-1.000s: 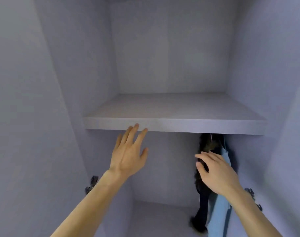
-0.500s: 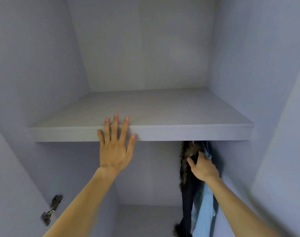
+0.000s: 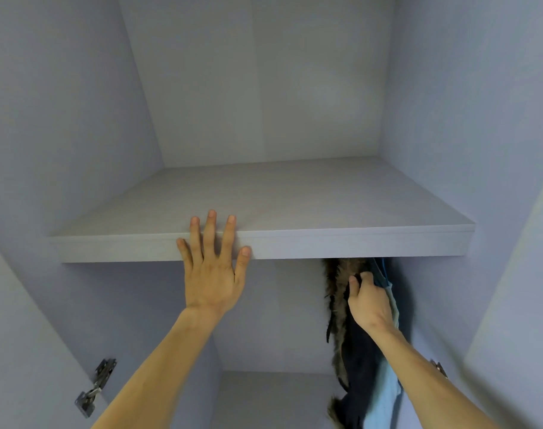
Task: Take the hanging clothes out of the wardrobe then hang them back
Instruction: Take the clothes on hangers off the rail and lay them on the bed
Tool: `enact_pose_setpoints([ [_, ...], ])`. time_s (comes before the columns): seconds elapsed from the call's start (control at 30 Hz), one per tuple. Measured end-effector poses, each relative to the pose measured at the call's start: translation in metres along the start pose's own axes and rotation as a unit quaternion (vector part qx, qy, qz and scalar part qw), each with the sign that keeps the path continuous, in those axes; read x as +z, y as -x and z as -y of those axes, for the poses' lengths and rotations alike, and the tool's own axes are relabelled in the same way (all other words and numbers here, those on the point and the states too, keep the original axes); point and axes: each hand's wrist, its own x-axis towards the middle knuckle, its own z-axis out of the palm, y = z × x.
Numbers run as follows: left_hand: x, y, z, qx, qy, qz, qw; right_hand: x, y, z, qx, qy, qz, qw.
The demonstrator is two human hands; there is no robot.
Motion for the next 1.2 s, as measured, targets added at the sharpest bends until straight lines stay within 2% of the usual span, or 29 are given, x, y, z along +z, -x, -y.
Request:
enact_pose_setpoints([
  [0.23, -0.005, 0.0, -0.002, -0.004, -0.005, 0.023, 1.0, -0.024, 0.03, 0.021, -0.066, -0.048, -0.027, 0.996],
  [0.4, -0.022, 0.0, -0.003, -0.001, 0.008, 0.066, 0.998, -0.017, 0.072, 0.021, -0.085, -0.091, 0.025, 0.992],
  [0.5, -0.041, 0.01, -0.003, 0.008, 0.046, 0.091, 0.995, 0.0, 0.108, 0.025, -0.092, -0.119, 0.063, 0.987],
  [0.57, -0.053, 0.035, 0.0, 0.0, 0.084, 0.136, 0.987, 0.017, 0.136, 0.029, -0.1, -0.134, 0.085, 0.982],
  [0.63, -0.061, 0.075, 0.004, -0.076, 0.142, 0.207, 0.965, 0.035, 0.166, 0.032, -0.104, -0.146, 0.108, 0.978],
  [0.67, -0.065, 0.098, 0.008, -0.144, 0.178, 0.252, 0.94, 0.045, 0.183, 0.033, -0.103, -0.152, 0.123, 0.975],
  [0.77, -0.075, 0.16, 0.022, -0.329, 0.302, 0.362, 0.818, 0.074, 0.236, 0.039, -0.103, -0.174, 0.171, 0.964],
  [0.83, -0.084, 0.195, 0.031, -0.365, 0.331, 0.404, 0.771, 0.088, 0.273, 0.046, -0.123, -0.195, 0.203, 0.952],
  [0.93, -0.103, 0.24, 0.041, -0.39, 0.35, 0.41, 0.747, 0.1, 0.331, 0.057, -0.157, -0.229, 0.252, 0.927],
  [1.1, -0.15, 0.309, 0.064, -0.46, 0.317, 0.334, 0.76, 0.107, 0.417, 0.068, -0.198, -0.225, 0.359, 0.884],
  [1.2, -0.192, 0.352, 0.083, -0.515, 0.324, 0.311, 0.73, 0.107, 0.444, 0.078, -0.292, -0.174, 0.432, 0.836],
])
